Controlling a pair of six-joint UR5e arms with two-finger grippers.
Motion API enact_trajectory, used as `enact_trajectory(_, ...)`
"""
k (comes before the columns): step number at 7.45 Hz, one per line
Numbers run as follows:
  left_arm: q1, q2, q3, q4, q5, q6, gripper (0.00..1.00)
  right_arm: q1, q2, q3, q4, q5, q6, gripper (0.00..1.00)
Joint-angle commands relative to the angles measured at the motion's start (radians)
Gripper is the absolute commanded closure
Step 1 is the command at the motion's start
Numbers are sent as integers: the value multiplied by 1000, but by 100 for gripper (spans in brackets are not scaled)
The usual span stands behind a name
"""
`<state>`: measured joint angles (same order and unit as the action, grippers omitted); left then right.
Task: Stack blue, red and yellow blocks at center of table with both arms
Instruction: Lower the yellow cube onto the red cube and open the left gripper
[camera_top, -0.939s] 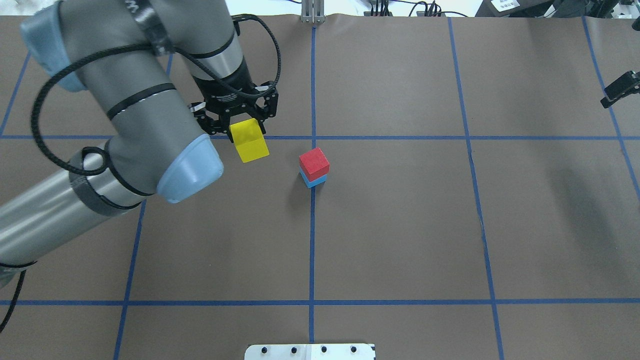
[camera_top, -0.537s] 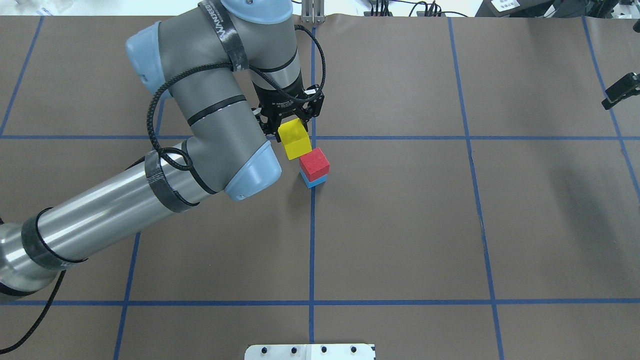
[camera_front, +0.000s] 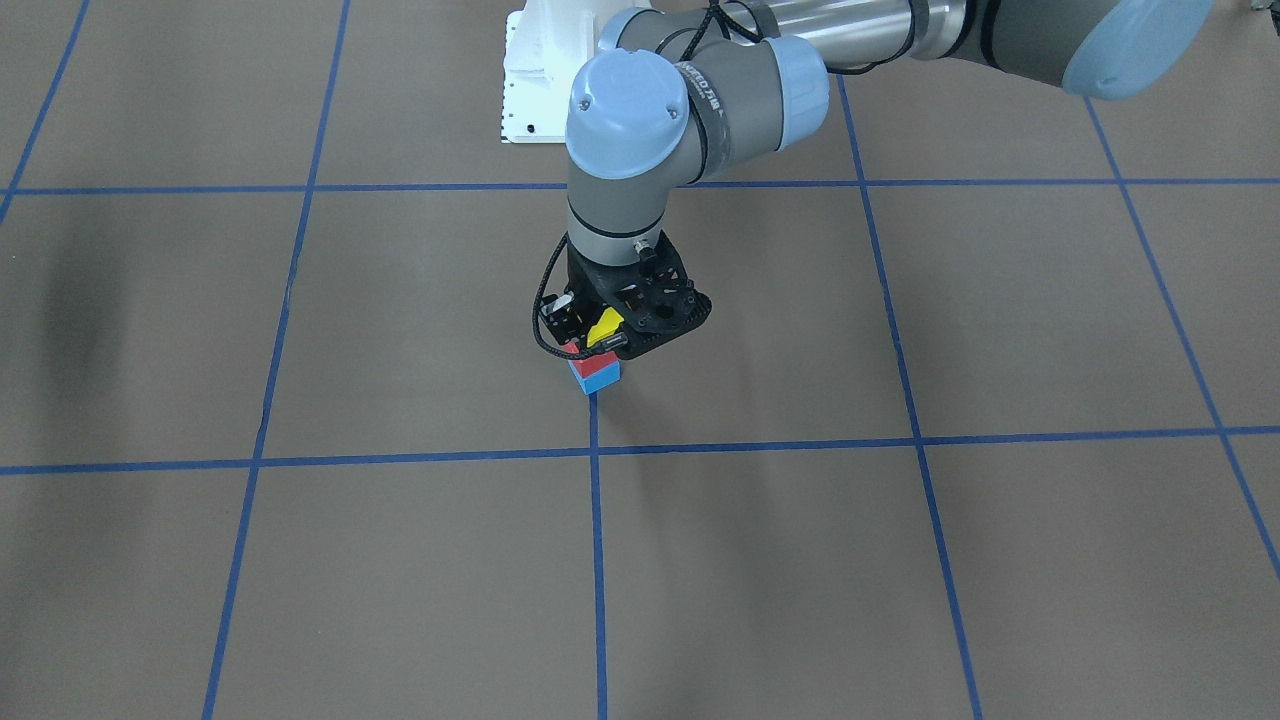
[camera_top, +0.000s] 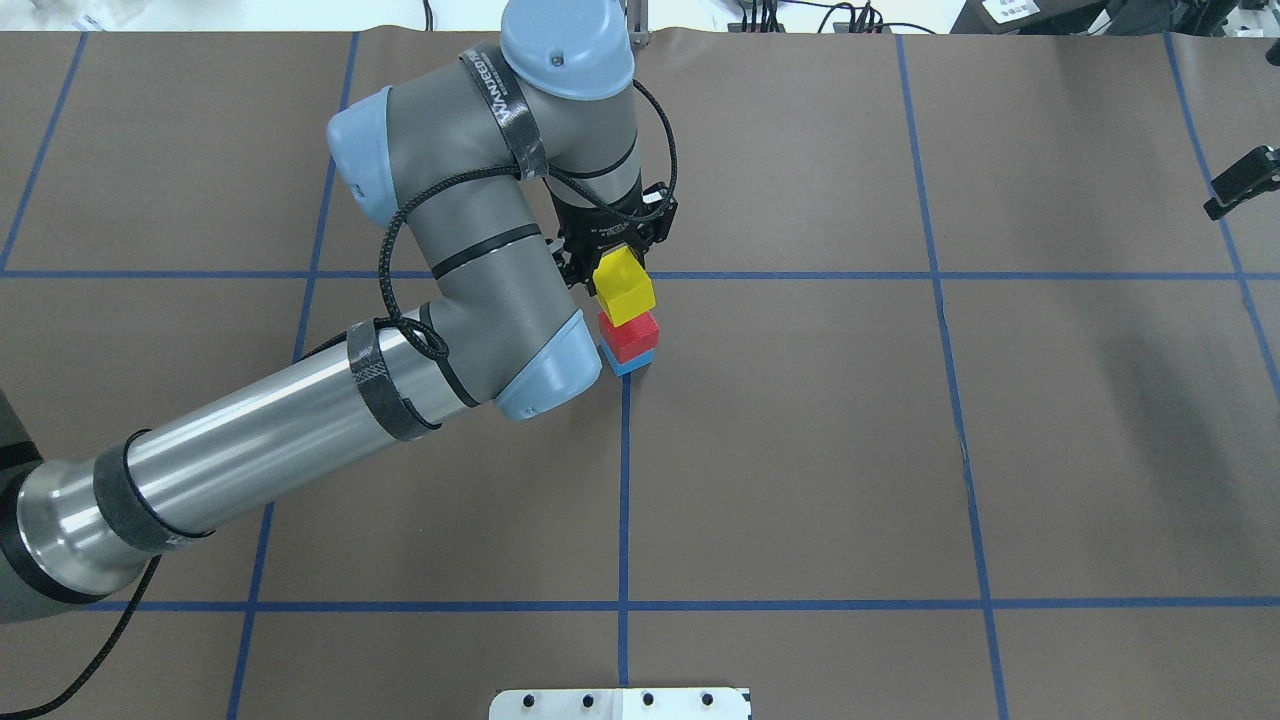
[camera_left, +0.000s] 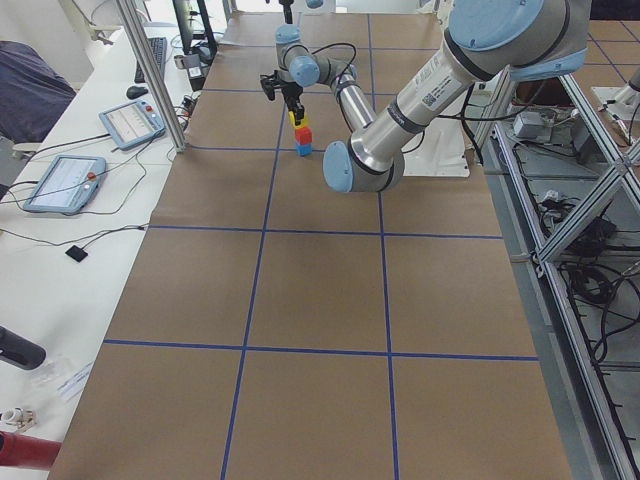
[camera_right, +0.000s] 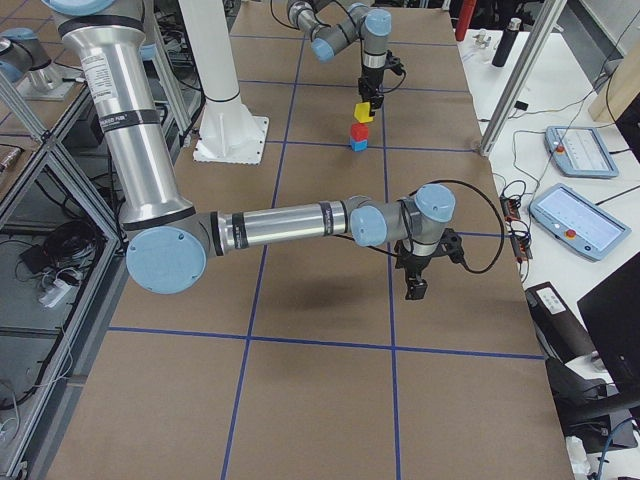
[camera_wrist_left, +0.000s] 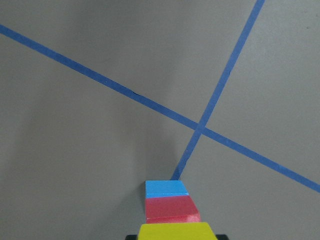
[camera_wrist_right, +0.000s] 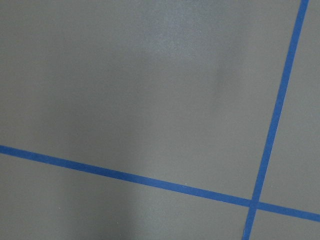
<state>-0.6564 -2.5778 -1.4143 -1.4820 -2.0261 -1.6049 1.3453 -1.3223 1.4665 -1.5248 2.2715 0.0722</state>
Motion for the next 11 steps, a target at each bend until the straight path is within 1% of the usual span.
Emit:
enact_trajectory(1,7,-2,6,-4,12,-6,100,0,-2,-2,0,-1,1,1)
enact_trajectory(3,20,-2,14,-4,20,-3,100,0,0,-2,0,-1,0,1)
enact_trajectory(4,32,-1,17,-4,39,-4,100,0,0,-2,0,-1,1,1)
enact_trajectory(10,40,1,21,-4,41,-7,100,0,0,-2,0,-1,0,1)
enact_trajectory(11,40,1,20,-11,41,-10,95,0,2,-2,0,-1,1,1)
